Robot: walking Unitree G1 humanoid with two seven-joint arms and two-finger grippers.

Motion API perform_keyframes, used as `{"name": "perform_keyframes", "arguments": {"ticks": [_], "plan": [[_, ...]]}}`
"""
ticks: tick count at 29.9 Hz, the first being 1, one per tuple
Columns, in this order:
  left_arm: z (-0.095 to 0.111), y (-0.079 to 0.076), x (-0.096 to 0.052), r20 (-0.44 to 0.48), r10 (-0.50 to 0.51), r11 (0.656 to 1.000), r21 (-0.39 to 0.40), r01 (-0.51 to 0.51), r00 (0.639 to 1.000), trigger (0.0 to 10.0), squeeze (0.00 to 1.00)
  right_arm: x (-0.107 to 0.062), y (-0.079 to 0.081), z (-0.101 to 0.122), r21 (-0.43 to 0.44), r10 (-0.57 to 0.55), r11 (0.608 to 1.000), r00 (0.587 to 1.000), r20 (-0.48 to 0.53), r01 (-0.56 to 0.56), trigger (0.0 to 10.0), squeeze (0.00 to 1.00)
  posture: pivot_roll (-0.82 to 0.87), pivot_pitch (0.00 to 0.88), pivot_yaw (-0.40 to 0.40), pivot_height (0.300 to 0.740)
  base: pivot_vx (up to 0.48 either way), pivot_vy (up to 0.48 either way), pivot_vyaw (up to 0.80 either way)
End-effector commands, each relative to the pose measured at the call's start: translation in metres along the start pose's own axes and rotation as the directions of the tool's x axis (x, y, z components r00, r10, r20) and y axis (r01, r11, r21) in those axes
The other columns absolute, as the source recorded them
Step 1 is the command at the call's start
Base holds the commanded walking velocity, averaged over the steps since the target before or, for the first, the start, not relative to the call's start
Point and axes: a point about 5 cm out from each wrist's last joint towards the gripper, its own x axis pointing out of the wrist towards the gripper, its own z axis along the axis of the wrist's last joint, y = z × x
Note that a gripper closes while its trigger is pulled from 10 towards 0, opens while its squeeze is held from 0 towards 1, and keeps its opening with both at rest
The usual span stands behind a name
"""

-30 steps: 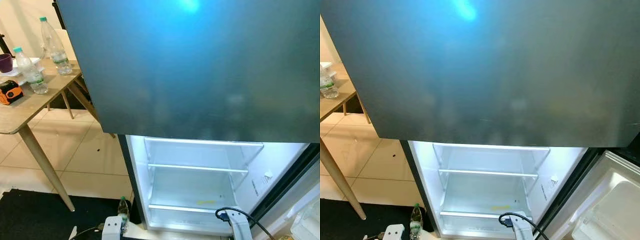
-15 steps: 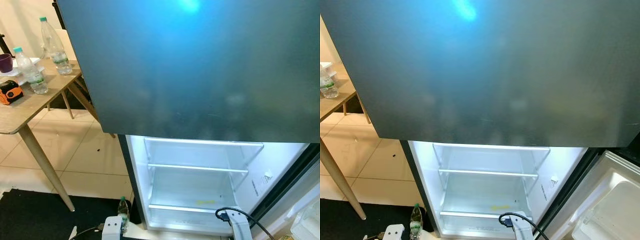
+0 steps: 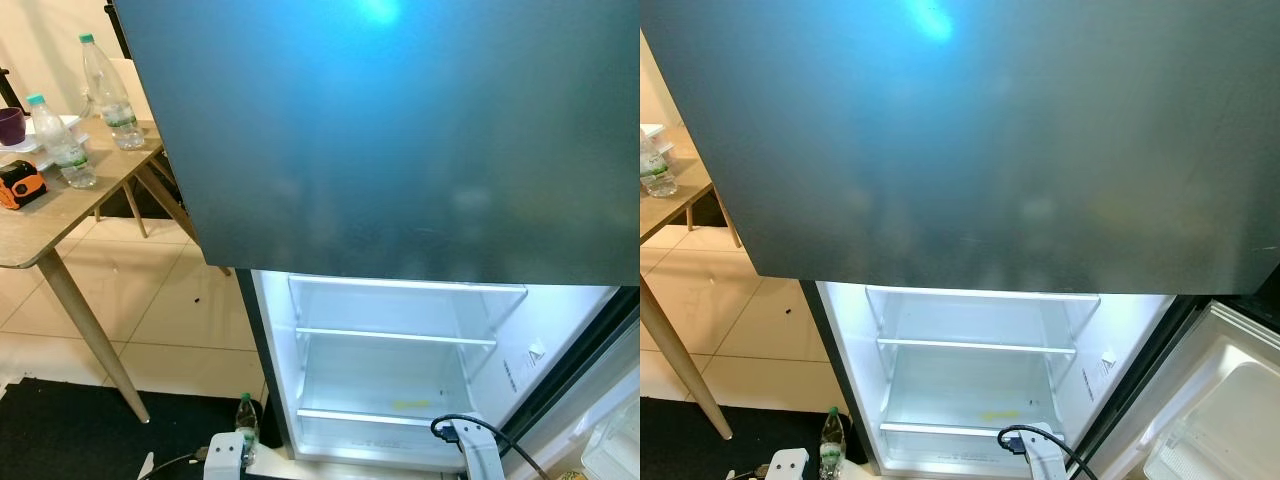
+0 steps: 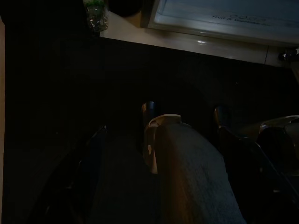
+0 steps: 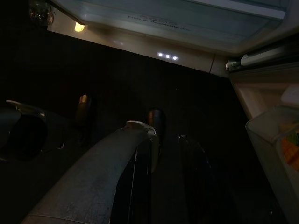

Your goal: Restocking fridge

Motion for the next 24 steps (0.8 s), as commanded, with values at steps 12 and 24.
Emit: {"name": "perform_keyframes", "arguments": {"ticks": [12, 24], "plan": [[-0.003, -0.0031, 0.0005, -0.012, -0.005, 1.0, -0.01, 0.005, 1.0, 10.0, 0.0, -0.0001, 0.0001, -0.005, 0.001, 0.001, 1.0, 1.0, -0.017, -0.001, 10.0, 0.0, -0.01, 0.0, 0.0, 0.74, 0.0, 0.0, 0.0], [-0.0039, -0.0031, 0.0004, -0.018, -0.004, 1.0, 0.002, 0.004, 1.0, 10.0, 0.0, -0.0001, 0.0005, -0.0066, -0.01, 0.001, 1.0, 1.0, -0.023, -0.001, 10.0, 0.0, -0.01, 0.0, 0.0, 0.74, 0.0, 0.0, 0.0]]}}
